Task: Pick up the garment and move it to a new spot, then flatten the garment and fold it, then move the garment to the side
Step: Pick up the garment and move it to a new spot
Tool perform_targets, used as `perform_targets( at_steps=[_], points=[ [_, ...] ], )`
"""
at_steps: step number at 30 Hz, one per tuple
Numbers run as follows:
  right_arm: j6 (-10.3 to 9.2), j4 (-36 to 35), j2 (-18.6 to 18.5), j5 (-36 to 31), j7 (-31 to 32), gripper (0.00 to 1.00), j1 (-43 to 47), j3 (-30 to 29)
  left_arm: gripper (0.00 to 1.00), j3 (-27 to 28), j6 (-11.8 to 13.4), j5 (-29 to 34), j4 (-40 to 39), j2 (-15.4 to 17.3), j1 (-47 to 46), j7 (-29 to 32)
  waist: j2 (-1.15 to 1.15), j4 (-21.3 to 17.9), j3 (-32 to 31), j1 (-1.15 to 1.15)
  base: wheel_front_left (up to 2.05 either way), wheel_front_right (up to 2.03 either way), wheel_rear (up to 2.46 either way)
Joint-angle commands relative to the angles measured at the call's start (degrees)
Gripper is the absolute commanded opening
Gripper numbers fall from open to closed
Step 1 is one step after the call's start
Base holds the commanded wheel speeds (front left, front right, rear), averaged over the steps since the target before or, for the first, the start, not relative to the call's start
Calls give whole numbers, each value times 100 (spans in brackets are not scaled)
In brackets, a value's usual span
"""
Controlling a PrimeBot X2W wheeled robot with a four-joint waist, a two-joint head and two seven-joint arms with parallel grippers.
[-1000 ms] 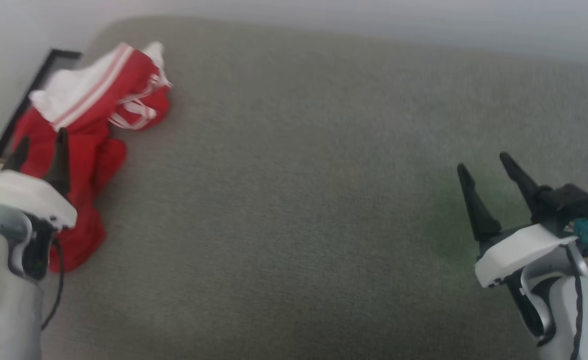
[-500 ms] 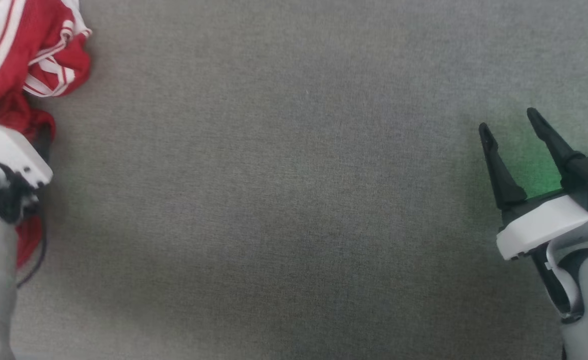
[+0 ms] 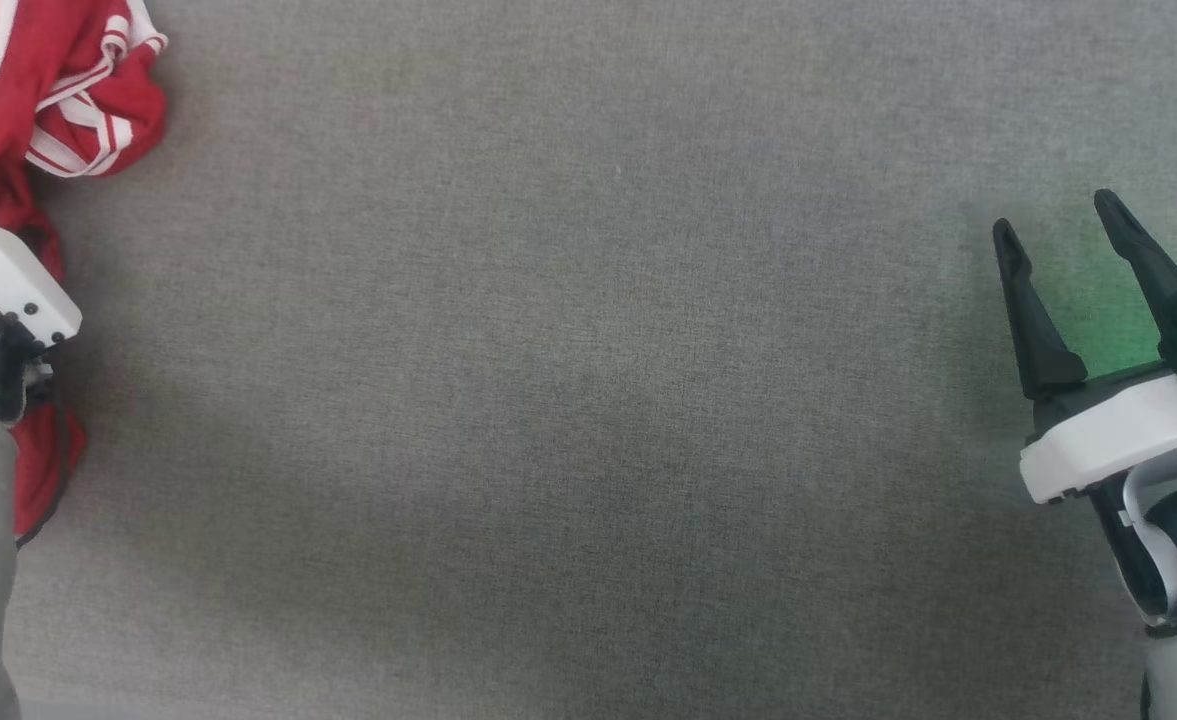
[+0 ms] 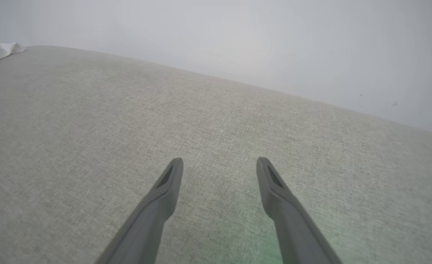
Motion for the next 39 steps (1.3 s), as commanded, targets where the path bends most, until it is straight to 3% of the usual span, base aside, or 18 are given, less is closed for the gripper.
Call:
perform_targets(
  at_steps=[1, 10, 16, 28, 39],
  points=[
    [0, 39, 31, -28, -53, 100, -1, -40, 0, -62, -77, 50, 6, -100, 31, -123, 0, 26, -89, 0, 0, 0, 0],
    [0, 312, 241, -13, -232, 100, 176, -197, 0, -538, -205, 354, -519, 334, -152, -1011, 0, 172, -717, 0, 0, 0, 0],
    [0, 573, 345, 7, -356, 100, 279, -169, 0, -836, -210, 365, -1079, 580, -206, -1109, 0, 218, -1204, 0, 0, 0, 0],
    [0, 1012, 496, 90, -579, 100, 417, -152, 0, -1176, -190, 236, -3235, 1251, -95, -404, 0, 220, -1967, 0, 0, 0, 0],
    [0, 1225, 619, 151, -856, 100, 379, -184, 0, -1027, 251, 48, -5572, 1715, 488, 713, 0, -171, -2317, 0, 0, 0, 0]
  ],
)
